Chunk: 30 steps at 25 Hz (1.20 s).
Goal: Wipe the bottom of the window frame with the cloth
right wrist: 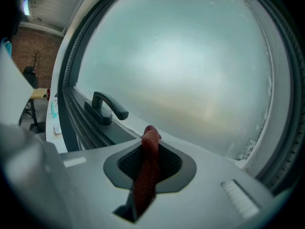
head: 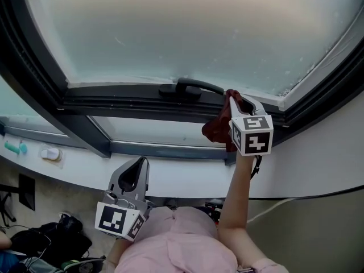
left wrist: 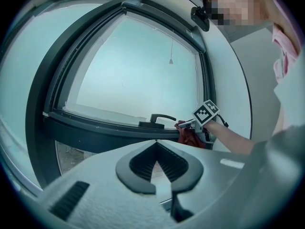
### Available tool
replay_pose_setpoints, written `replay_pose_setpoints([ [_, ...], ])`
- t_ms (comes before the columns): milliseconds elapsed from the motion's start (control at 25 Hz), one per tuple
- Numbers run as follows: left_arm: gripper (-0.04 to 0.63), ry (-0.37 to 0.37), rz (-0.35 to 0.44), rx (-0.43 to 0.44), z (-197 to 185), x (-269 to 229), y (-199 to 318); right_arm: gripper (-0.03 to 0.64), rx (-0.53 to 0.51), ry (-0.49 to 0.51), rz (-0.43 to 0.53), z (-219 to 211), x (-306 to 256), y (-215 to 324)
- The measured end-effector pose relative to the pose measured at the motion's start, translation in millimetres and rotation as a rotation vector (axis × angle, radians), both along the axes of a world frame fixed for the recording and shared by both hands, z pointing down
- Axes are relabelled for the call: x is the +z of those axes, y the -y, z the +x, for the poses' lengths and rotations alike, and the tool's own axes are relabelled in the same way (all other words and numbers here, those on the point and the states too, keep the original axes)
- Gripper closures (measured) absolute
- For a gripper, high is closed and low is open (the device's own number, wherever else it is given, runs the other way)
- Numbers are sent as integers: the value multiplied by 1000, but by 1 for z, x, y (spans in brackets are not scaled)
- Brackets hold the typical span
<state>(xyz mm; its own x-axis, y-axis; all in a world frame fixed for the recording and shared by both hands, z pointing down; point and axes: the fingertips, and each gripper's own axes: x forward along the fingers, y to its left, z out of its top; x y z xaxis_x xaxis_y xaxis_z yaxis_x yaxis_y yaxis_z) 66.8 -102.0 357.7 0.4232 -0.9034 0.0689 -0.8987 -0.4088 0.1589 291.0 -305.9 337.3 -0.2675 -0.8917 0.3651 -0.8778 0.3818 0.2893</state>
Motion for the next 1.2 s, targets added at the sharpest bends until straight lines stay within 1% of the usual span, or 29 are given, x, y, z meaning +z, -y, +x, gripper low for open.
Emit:
replay_pose_setpoints([
  [280,597,4,2,14,8,-1,0,568,6,6,1,13,0,0],
  [1200,598,13,9,-6,20,-2,-2,568,29,37,0,53,1,2],
])
